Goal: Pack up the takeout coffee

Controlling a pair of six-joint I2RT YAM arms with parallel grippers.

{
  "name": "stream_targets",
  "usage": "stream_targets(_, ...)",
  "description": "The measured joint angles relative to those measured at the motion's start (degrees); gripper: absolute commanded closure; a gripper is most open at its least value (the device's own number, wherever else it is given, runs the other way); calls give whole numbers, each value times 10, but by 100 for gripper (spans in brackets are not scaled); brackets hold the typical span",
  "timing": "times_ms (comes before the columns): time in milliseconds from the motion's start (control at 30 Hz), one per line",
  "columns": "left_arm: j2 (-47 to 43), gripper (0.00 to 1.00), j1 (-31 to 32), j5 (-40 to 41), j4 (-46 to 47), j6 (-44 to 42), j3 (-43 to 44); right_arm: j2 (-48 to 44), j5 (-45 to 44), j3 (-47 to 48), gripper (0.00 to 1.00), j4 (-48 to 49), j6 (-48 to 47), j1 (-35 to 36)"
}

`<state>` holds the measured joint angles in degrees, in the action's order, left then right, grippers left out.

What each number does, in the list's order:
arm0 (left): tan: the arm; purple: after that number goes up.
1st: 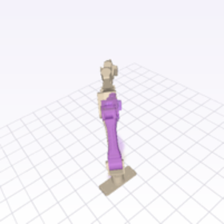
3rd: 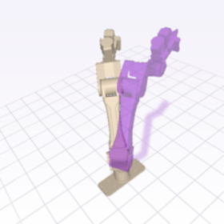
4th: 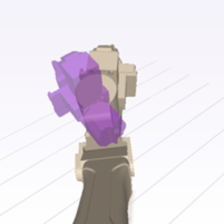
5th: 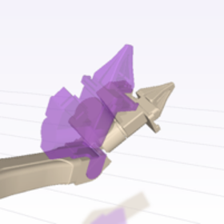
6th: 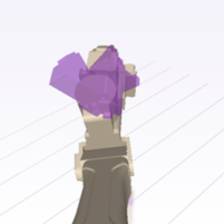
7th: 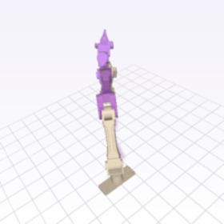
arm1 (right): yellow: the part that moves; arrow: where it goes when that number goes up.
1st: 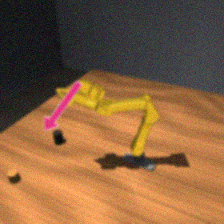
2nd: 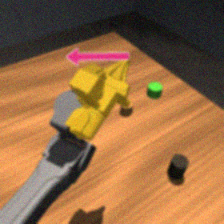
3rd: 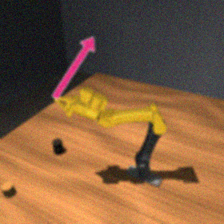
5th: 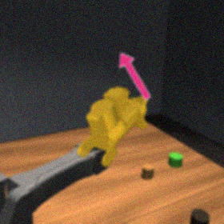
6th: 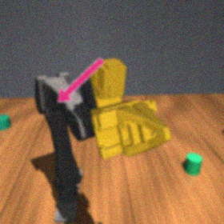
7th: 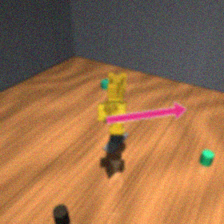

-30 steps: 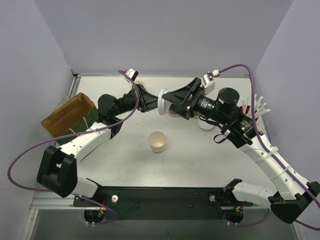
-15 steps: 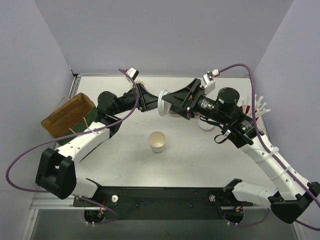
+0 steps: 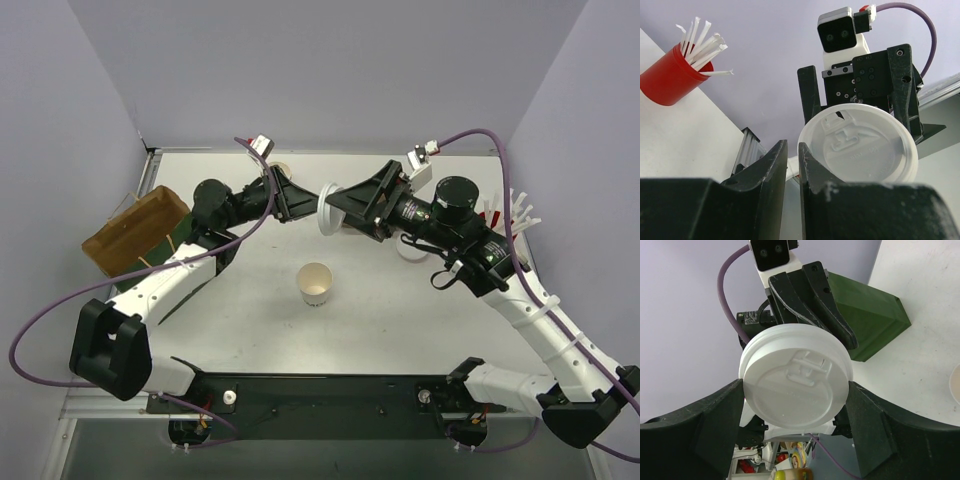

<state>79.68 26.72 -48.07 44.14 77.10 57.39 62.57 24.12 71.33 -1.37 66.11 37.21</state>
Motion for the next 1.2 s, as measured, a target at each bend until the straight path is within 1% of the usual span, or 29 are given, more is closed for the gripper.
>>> stream_targets(300, -16, 73, -14, 0, -46, -28, 0, -11, -14, 0, 30, -30, -17, 0)
stream_targets(433, -24, 72, -23, 3, -97, -59, 2, -15, -23, 0, 30, -45, -26, 0)
stream_targets(500, -32, 71, -28, 13, -148, -84, 8, -17, -29, 0, 30, -55, -32, 0)
stream_targets(633, -50, 71, -33, 51, -282, -162, 44, -23, -39, 0, 31, -79, -47, 0)
stream_targets(767, -66, 69, -33, 112, -423, -245, 92, -23, -52, 0, 31, -114, -72, 0)
stream_targets(867, -78, 69, -33, 170, -511, -299, 113, -14, -59, 0, 31, -146, -96, 0)
stream_targets(1000, -104, 69, -33, 243, -605, -353, 113, 33, -71, 7, 31, -188, -134, 8)
stream_targets(1200, -140, 69, -33, 311, -693, -410, 113, 157, -101, 33, 32, -249, -193, 47)
